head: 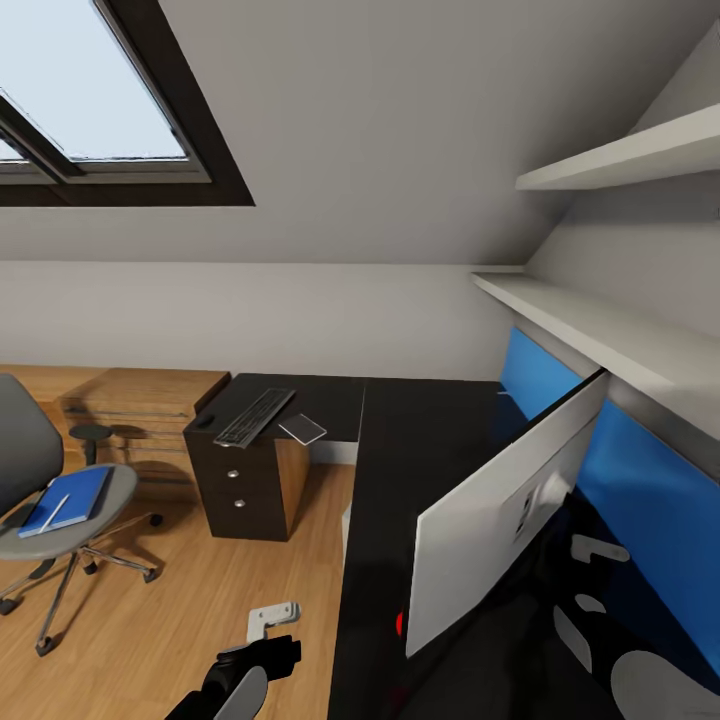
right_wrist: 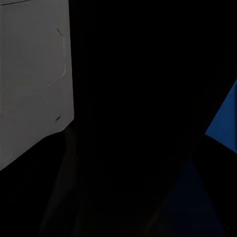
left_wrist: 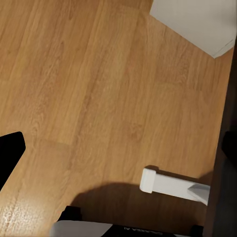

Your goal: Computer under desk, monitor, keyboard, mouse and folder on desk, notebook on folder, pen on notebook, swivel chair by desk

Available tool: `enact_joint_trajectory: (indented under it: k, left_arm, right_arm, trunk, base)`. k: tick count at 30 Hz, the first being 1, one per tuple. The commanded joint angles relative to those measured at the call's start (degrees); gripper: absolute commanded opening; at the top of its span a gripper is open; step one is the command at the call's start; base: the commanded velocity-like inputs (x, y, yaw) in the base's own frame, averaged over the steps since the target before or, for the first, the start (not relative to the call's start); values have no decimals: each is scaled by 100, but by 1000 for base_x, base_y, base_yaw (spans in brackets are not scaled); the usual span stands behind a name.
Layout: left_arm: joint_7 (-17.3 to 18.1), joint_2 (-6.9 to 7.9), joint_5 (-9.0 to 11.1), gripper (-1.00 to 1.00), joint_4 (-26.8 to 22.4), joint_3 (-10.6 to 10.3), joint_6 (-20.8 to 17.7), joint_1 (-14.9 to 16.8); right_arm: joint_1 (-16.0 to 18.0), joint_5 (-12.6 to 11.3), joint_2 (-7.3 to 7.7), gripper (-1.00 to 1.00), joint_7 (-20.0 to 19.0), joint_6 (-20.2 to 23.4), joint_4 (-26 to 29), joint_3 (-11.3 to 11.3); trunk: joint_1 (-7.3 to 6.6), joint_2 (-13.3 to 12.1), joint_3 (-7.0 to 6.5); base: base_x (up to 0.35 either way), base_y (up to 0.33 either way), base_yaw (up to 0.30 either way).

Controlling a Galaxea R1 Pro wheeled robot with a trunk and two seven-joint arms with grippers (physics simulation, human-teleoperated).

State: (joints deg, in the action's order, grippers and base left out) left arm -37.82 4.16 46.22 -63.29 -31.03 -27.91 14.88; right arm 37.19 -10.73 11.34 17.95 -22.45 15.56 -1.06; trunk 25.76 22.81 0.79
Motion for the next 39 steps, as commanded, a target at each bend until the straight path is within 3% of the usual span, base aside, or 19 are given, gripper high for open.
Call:
enact_joint_trajectory:
  k: [1,33,37,38,39]
  left_arm:
    - [-50,6,45,100,-7,-20,-4,6]
    - [-50,6,45,100,-7,-17,-4,6]
    - [-50,6,45,100,-12,-17,-4,6]
    - [-50,6,45,100,-14,-17,-4,6]
    - [-50,6,45,100,-14,-17,-4,6]
  right_arm:
    - [8,19,0,-100,-3,-22,8,-20]
    - [8,19,-18,-100,19,-31,6,-26]
    - [8,19,-18,-100,32,-35,8,-123]
    - [8,19,-18,100,35,-37,8,-169]
    - [8,19,-19,100,39,-39,8,-225]
  trunk:
    - [3,11,7]
    - [3,11,7]
    - [3,11,7]
    - [3,11,7]
    - [3,11,7]
  base:
    - [0,-24,0]
    - [0,-20,0]
    - [0,0,0]
    - [0,0,0]
    - [0,0,0]
